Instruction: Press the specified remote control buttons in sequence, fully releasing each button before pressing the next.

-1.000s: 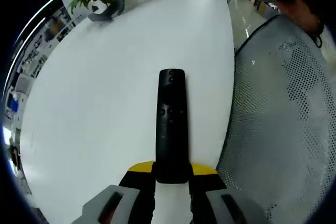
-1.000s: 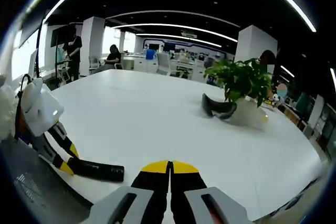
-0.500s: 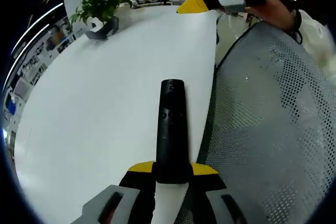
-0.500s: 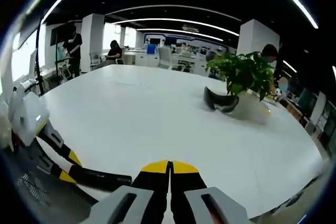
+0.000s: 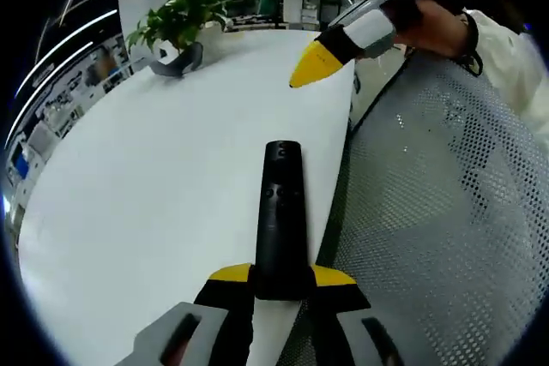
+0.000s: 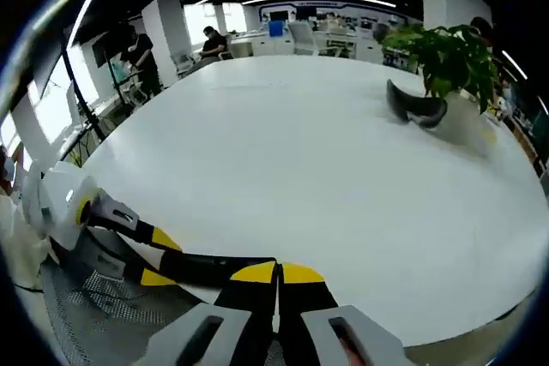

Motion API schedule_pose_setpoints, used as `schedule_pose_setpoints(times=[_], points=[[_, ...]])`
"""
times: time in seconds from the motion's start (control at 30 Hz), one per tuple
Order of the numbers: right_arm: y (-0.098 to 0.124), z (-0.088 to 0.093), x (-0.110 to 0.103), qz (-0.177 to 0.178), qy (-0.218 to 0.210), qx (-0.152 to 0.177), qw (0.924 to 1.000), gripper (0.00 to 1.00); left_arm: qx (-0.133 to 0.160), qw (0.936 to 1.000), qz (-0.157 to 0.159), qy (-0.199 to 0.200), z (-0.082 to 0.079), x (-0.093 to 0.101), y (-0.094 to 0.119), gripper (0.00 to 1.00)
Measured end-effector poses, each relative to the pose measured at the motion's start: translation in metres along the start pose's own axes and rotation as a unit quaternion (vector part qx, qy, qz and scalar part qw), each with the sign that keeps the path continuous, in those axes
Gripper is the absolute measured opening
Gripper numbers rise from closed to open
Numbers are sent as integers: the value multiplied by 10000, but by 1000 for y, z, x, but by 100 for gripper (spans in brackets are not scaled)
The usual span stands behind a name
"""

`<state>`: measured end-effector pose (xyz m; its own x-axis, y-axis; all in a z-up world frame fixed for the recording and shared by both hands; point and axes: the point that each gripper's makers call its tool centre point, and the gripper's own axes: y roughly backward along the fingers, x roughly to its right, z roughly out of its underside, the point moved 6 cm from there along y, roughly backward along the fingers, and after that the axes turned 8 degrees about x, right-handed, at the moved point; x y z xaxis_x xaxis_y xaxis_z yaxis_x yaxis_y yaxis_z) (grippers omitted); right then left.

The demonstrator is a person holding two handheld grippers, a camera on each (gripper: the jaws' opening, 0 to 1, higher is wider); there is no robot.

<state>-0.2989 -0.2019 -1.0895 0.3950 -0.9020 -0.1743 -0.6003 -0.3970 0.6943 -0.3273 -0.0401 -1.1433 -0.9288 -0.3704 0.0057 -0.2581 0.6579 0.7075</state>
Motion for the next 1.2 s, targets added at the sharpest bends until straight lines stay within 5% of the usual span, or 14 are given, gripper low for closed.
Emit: schedule_pose_setpoints(times=[0.13, 0.23, 0.77, 1.2], points=[[-14, -3, 2, -276, -522, -96, 9982, 0, 66, 10000, 43, 28, 1, -1, 0, 23], [-24, 10, 5, -382, -930, -530, 9935, 0, 124, 9999, 71, 45, 1, -1, 0, 23], [-31, 20, 3, -406, -871, -812, 9921, 0, 140, 9999, 57, -49, 0, 0, -1, 24], [-36, 18, 4, -379, -664, -729, 9944, 0, 198, 9998, 59, -38, 1, 0, -2, 24]])
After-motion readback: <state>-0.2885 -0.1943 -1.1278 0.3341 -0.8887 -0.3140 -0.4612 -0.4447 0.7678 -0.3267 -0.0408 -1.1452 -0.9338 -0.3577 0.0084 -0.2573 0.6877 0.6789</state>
